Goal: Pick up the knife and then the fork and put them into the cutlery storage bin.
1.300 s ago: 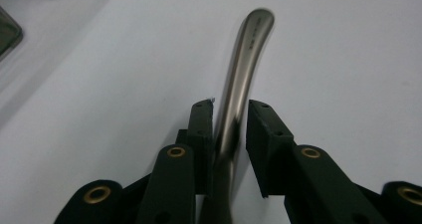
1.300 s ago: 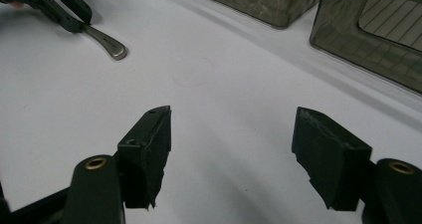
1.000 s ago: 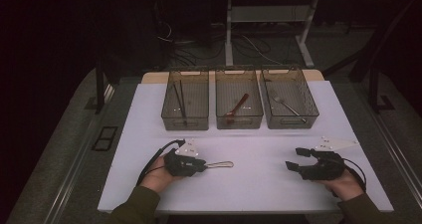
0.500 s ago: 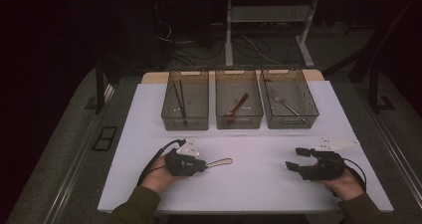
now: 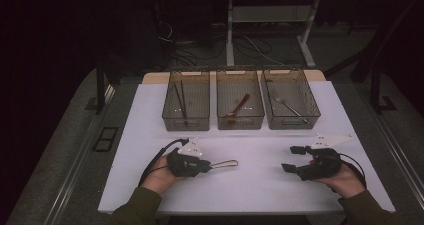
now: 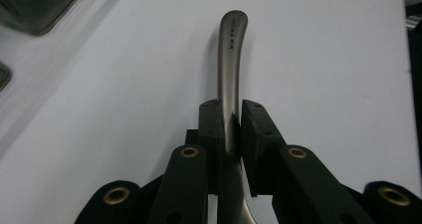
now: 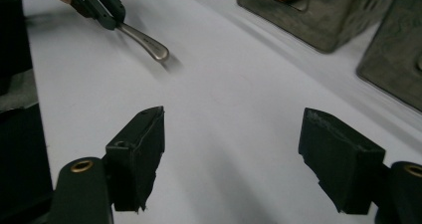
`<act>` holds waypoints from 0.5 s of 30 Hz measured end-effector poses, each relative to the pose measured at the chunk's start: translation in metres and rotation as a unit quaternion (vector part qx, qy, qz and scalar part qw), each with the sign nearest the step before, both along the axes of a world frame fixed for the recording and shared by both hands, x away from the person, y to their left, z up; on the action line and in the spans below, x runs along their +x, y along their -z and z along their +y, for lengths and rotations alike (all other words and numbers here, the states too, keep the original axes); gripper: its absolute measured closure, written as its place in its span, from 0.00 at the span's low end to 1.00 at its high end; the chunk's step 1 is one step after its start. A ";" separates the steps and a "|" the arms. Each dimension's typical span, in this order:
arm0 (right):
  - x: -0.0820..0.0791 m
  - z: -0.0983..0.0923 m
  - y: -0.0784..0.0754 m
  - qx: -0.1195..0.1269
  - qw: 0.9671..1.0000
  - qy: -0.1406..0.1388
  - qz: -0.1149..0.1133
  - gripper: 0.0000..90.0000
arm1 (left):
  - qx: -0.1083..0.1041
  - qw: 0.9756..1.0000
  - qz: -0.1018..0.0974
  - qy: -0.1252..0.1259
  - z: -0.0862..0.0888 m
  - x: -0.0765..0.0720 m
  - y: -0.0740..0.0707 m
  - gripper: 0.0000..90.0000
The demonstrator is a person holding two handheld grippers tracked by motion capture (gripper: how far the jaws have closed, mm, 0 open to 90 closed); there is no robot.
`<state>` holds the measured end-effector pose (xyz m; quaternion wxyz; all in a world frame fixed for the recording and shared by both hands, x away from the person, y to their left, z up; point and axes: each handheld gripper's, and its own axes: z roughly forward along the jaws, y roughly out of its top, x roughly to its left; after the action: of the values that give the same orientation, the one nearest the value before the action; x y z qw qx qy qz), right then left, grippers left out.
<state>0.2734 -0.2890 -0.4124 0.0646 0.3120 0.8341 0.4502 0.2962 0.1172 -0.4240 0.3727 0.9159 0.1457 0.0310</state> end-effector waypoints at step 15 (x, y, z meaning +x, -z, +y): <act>0.003 0.050 -0.020 -0.055 0.989 -0.135 0.000 0.29 | -0.012 0.997 -0.008 0.072 -0.046 -0.010 -0.021 0.88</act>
<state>0.2767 -0.2386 -0.3929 0.0206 0.1928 0.8920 0.4084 0.2860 0.0709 -0.4029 0.3864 0.9191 0.0764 0.0094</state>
